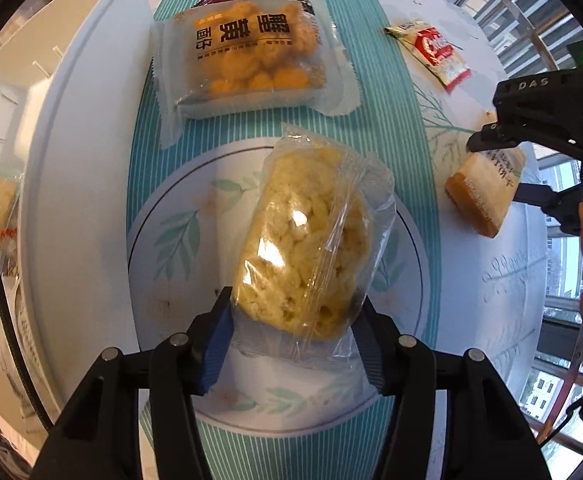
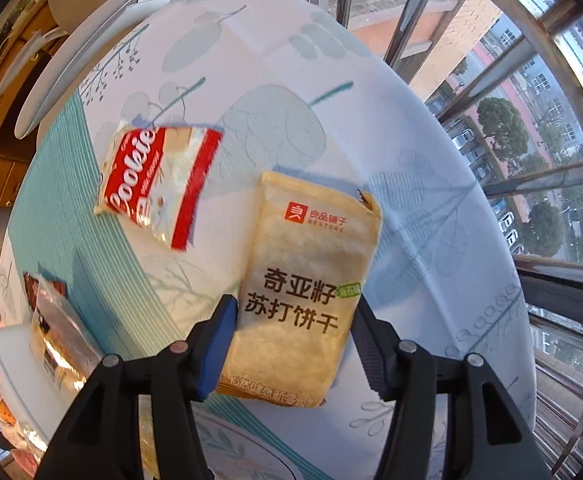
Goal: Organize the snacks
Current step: 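Carry both snacks over the white tray and open both grippers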
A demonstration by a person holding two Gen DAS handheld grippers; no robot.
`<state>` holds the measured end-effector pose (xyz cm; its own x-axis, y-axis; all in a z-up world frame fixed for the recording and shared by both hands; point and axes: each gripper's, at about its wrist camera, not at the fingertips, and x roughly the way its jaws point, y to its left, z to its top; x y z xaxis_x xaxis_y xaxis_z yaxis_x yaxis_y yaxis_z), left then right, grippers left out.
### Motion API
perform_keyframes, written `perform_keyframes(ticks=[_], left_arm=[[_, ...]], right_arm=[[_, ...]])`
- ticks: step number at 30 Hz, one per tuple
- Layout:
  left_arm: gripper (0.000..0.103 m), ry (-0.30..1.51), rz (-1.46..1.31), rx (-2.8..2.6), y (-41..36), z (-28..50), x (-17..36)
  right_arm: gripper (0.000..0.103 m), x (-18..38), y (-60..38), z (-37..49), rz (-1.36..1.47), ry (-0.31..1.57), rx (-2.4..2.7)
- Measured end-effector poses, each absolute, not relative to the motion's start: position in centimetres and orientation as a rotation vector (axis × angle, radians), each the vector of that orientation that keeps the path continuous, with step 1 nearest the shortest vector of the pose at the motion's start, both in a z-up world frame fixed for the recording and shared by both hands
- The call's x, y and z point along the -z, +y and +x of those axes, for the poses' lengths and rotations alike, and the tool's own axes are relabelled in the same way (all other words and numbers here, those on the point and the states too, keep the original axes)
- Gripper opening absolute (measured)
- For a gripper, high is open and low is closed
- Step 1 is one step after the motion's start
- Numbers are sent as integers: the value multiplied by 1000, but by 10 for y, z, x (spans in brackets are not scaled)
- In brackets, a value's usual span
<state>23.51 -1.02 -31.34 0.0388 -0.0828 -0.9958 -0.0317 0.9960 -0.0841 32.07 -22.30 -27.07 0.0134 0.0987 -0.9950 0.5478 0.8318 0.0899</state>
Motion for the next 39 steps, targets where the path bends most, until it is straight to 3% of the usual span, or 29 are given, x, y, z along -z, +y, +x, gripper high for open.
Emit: perform_keyframes(ticks=[9,20,39], left_arm=[[55,1497,-120,85,2,209,287],[55,1347,-223,150,9,160,215],[55,1097,-244,171,121,111,120]], right_arm=[[57,265,-215,279,536,1598,318],[57,233,-196,217,535,1601,197],[57,114,-88,157,480,1232,-202]])
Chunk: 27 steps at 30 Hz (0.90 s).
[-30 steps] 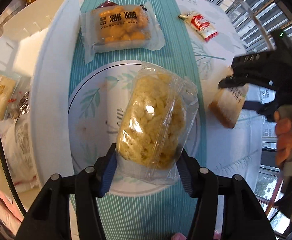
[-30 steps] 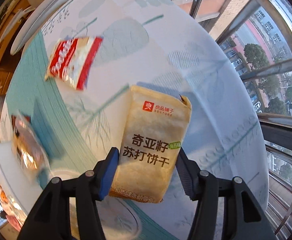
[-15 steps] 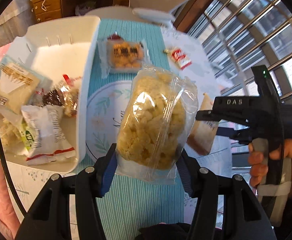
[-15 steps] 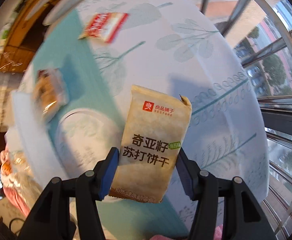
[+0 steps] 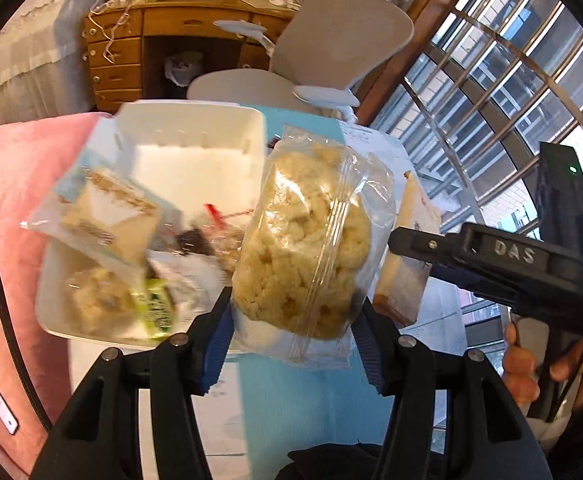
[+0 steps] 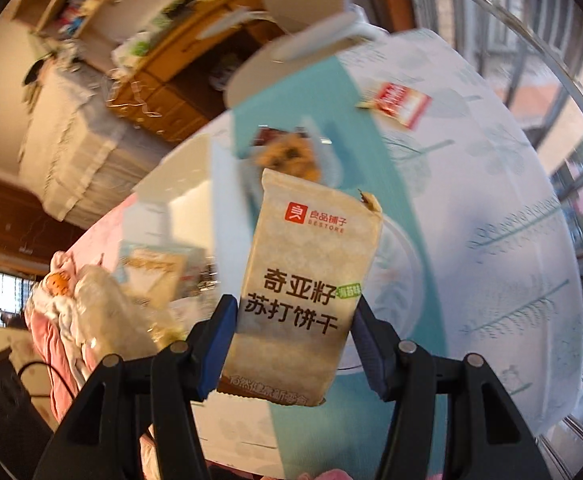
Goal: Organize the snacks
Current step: 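Carry both snacks over the white tray and open both grippers, then withdraw both grippers from the tray toward the orange snack box and cookie packet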
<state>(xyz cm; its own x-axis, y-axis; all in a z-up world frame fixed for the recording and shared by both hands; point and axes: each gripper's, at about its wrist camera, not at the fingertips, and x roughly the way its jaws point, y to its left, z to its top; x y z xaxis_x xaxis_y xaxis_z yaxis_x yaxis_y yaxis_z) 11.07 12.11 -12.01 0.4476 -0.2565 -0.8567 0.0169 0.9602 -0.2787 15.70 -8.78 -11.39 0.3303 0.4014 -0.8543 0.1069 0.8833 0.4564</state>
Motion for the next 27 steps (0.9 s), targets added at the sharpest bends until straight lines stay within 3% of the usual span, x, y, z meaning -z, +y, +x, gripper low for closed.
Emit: perform_keyframes(ticks=[16,21,27], left_arm=[[55,1088,-250,39,238,114,114],[71,1100,-273,48,249,119,120],[75,1136,-232,88,237,124,123]], right_arm=[[57,106,27,152,438,1143,-341],[59,116,34,157,443,1176,-288],[60,128,13,153,487,1200,-213]])
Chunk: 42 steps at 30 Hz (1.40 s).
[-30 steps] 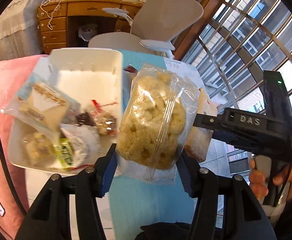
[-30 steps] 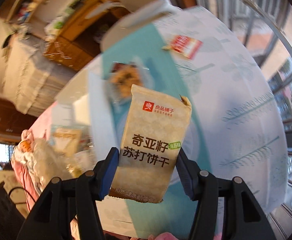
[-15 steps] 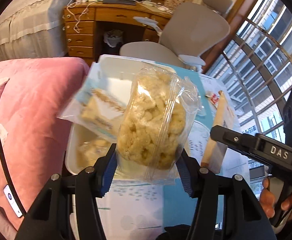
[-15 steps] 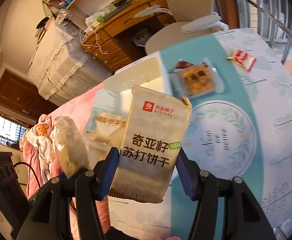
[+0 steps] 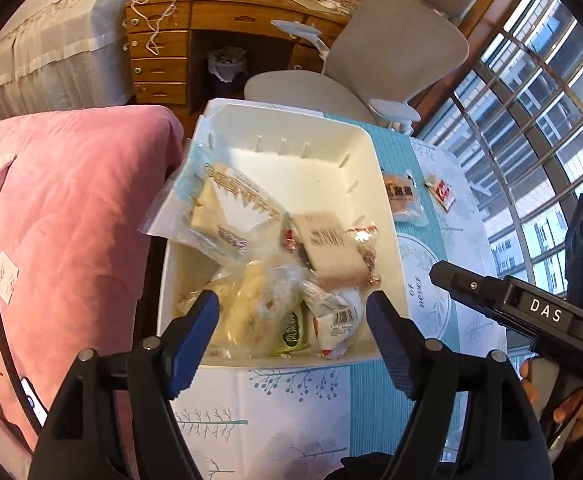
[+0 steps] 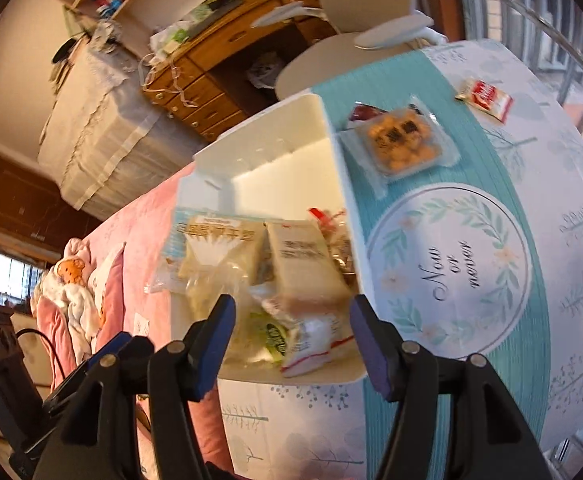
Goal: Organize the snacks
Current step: 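Withdraw both grippers from the tray toward the orange snack box and cookie packet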
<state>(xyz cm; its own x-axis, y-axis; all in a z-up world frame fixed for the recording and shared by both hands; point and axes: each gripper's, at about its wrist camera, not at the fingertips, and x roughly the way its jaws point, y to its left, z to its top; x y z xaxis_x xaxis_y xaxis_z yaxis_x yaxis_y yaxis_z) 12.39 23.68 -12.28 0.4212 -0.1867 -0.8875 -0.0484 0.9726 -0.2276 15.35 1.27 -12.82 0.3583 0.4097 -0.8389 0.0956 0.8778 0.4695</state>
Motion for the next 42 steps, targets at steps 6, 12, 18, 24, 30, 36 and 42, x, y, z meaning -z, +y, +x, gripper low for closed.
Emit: perform_keyframes(ticks=[6,12,18,24,30,36,42], left_arm=[[78,1162,-180,140,204,137,123],[78,1199,-131,196,156,153,125],[78,1236,-48,242,99,177,129],[82,1284,103,292,43,210,139],[83,1352,238,333,2,246,160],[87,1403,393,380,-27,284,181],[88,1452,517,397,-46,319,203]], right_arm=[[60,135,-19,146,492,1204,-153],[60,144,-58,140,439,1195,-123],[60,153,-101,144,358,1171,-133],[66,159,-138,161,257,1120,-170],[68,168,-170,189,195,1067,-183],[74,174,-194,225,110,986,-169],[76,186,-202,261,49,900,-157]])
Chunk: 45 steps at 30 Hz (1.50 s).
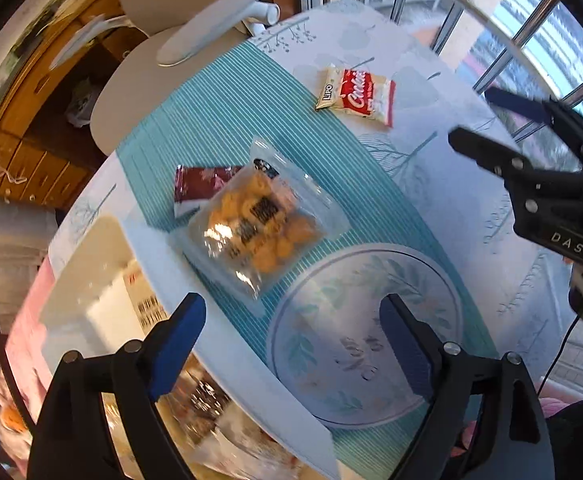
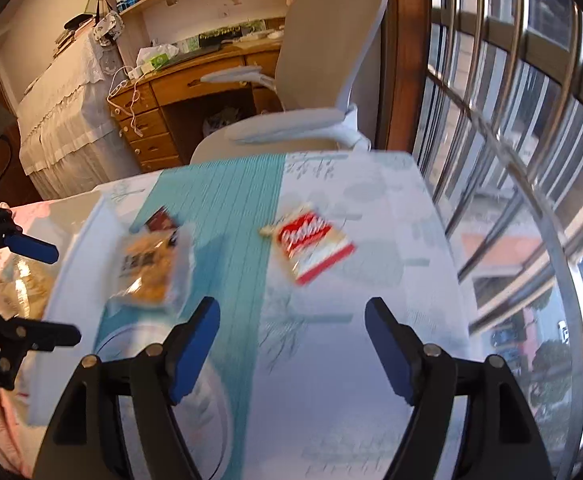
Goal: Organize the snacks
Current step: 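Grasp the clear orange-filled snack bag with the left gripper while the right grasps the red Cookies packet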
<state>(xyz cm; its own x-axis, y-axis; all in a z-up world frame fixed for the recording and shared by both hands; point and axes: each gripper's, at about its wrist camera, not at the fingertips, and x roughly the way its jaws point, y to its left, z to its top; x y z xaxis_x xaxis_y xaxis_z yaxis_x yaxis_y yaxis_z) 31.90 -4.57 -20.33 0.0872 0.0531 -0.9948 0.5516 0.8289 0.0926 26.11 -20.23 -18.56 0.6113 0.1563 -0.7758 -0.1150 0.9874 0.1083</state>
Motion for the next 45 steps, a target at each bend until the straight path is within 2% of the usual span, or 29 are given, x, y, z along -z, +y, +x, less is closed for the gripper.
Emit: perform_keyframes(ticks=[10,20,32,37,39,42,45], left_arm=[[89,1556,656,397,-62,356,250],[91,1613,725,385,-60,368,282],[91,1614,710,379,-54,382,300],[81,1557,719,412,-57,373,292],[73,1539,703,423,-56,371,286],[63,1517,683,428,-56,369,279],[55,1500,660,415,-53,369,276]], right_arm=[[77,222,-183,306,-68,816,-155],[77,257,-172,330,-68,836,-93],[77,272,-169,341,-41,870,-55],[76,274,-168,342,-45,880,-53],[76,274,-167,343,-51,886,-46],[63,274,-169,344,-36,890,-52],[59,274,-170,344,-30,888,-49]])
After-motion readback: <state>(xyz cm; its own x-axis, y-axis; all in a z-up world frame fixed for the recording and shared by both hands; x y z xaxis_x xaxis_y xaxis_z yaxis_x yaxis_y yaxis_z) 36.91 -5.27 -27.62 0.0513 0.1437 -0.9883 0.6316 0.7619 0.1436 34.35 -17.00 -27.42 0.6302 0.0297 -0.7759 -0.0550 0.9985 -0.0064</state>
